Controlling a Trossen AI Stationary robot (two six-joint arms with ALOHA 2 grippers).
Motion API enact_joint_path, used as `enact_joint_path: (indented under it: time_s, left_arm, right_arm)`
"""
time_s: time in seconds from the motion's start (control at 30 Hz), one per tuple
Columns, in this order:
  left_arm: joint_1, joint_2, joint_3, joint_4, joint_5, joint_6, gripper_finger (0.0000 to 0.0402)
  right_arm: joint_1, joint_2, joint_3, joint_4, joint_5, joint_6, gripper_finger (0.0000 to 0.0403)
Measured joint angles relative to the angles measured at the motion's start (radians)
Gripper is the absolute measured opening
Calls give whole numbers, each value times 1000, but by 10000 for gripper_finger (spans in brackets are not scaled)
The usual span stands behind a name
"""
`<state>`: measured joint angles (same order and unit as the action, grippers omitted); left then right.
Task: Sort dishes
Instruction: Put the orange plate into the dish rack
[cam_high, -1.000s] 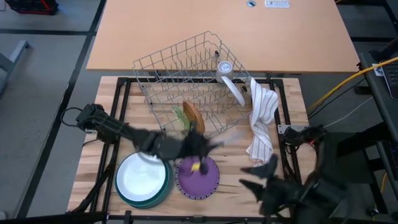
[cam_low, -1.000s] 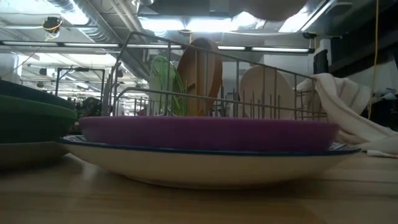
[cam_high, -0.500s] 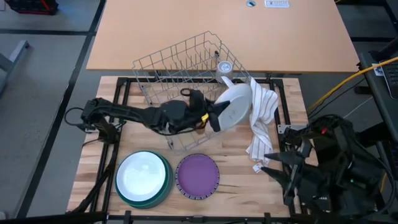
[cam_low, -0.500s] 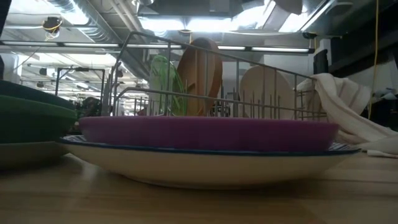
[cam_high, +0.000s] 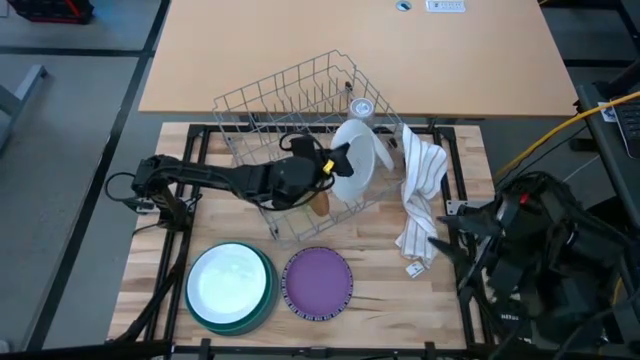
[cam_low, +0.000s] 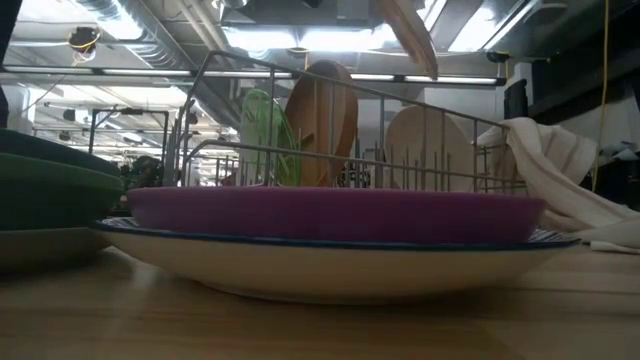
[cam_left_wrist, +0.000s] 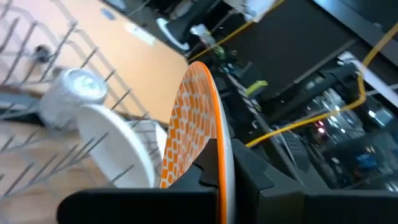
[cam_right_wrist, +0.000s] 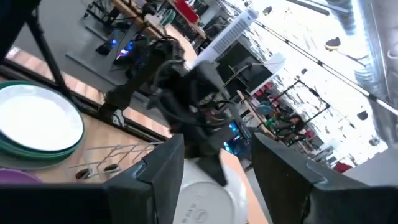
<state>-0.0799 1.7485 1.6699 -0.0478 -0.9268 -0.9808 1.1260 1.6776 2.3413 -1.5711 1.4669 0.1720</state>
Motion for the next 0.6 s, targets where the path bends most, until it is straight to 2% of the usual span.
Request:
enact_joint_path:
  time_s: [0.3, 0.6]
  left_arm:
    - [43, 3, 0, -133, -92, -165, 2]
    - [82, 69, 0, -151, -105, -278, 2]
  right_arm:
    - [-118, -68, 0, 0, -5, 42, 191]
    - [-340, -74, 0, 0, -123, 41, 191]
